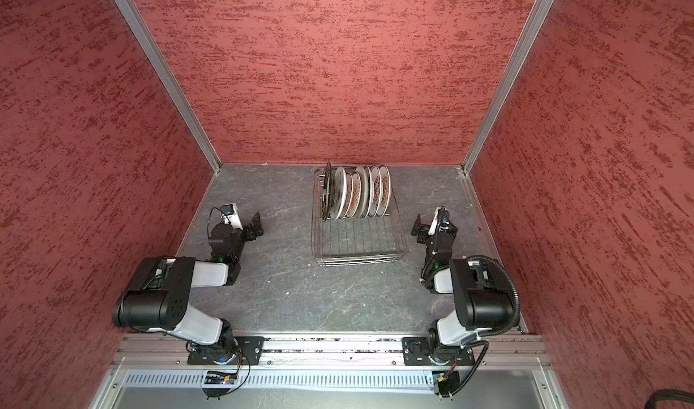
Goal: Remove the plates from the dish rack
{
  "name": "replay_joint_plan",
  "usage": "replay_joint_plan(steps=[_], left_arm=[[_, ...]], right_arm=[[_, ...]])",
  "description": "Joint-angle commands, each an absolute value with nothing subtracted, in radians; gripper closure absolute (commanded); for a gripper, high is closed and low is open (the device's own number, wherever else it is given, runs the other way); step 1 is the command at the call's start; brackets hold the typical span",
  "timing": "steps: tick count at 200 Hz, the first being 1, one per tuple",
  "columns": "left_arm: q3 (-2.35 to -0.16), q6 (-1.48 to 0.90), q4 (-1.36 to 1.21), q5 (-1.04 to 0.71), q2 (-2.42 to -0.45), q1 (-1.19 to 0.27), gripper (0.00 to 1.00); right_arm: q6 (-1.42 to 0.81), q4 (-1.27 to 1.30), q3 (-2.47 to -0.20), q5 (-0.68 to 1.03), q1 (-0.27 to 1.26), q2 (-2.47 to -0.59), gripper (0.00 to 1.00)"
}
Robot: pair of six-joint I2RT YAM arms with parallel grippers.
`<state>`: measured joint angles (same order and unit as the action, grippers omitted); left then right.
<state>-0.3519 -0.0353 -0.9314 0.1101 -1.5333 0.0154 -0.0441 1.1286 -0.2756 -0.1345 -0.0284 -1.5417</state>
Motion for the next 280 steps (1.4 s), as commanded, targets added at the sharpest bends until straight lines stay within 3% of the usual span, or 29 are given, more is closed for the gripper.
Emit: replay_joint_plan(steps=[1,280], left_arm=[[-0.364,-0.021,-0.927,0.109,-1.536,0.011,0.01],[-0.358,-0.003,-0.941,0.085,-1.533,0.003,0.01]], right_arm=[[-0.027,1.147,-0.285,-0.112,-0.035,-1.545,0.01],[-0.023,1.154,-0.277,-0.104,-0.036,-1.533,0.01]])
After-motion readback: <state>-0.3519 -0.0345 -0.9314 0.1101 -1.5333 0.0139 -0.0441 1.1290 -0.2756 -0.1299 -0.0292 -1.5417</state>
